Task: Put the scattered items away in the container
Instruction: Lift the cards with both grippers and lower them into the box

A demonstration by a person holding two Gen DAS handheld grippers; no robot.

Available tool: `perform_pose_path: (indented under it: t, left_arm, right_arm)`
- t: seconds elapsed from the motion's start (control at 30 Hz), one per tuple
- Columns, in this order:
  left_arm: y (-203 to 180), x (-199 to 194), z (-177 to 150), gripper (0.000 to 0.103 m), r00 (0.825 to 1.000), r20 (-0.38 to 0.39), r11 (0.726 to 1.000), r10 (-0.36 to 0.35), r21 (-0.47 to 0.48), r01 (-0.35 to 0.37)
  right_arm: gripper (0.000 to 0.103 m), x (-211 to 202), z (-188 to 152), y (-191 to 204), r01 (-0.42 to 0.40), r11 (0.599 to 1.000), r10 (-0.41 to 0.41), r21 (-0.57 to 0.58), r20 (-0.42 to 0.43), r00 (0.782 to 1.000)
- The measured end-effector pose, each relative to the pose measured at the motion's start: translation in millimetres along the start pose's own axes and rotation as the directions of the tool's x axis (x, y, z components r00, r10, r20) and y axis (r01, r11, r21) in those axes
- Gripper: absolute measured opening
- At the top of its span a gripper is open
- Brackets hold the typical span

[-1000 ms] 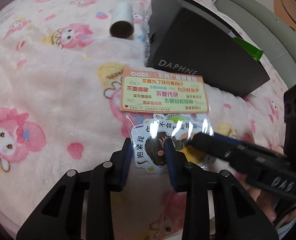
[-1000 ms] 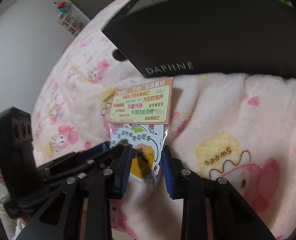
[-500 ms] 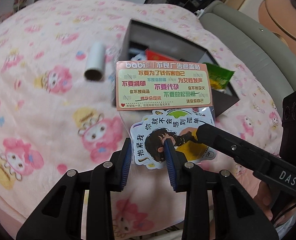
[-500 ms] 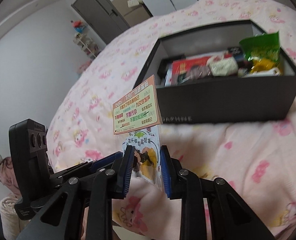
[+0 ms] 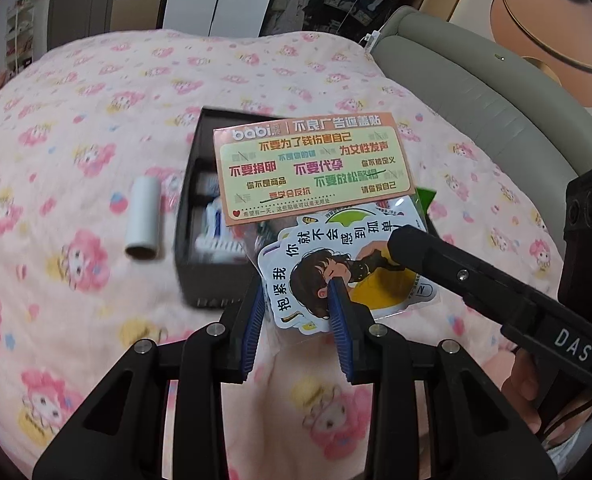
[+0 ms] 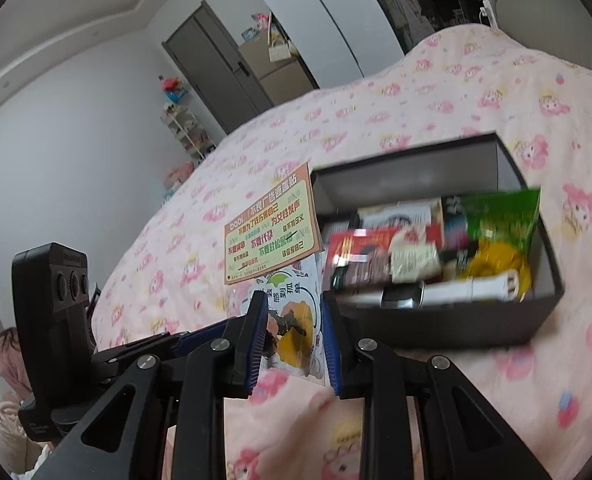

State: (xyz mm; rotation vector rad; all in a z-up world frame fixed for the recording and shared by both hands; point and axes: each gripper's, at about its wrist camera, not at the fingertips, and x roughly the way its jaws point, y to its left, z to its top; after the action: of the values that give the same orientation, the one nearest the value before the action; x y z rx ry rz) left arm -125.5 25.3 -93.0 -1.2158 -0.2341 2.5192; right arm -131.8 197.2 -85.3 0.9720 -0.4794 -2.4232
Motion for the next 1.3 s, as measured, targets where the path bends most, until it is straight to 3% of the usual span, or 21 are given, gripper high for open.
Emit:
perform_pose_path:
  t: [0.13,0.3,0.77,1.03,1.3]
  left_arm:
    - [-11.8,16.5,23.3,0.032,0.999,0.004,0.999,0.041,0.035,-0.041]
    - [-12.8,42.6,46.3,0.032,0.995,-0.006,0.994,0.097,0.041,-0.096]
    - [-22.0,132.3,69.8,0.032,0.976,-0.128,0.983,0.173,0.089,-0.163]
    - [-25.4,160.9,64.9,0.027,0.949,-0.187,0.963,0.255,0.139,-0.232]
    - [-39.0,181.8,61.7,0.027,0.905,-0.168,0.904,0.392,0.251,-0.345]
  right_arm:
    - [0.023,5.8,26.8,-9.2,0.0,1.0,0.002,-0.029,0.039,0.999]
    - [0.023,30.3,53.4,-18.7,0.028,0.995,-0.025,-0.095,0.027,0.999]
    - [0.023,77.4,62.1,-74.8,0.073,0.995,-0.077,-0.061,-0.067,0.995]
    - [0.023,98.4,55.7,-95.6,0.128,0.992,-0.13,-0.023,-0.146,0.981]
    - [0.023,105.7,49.2,-112.3,0.2,0.98,-0.195,0.003,-0.205,0.959]
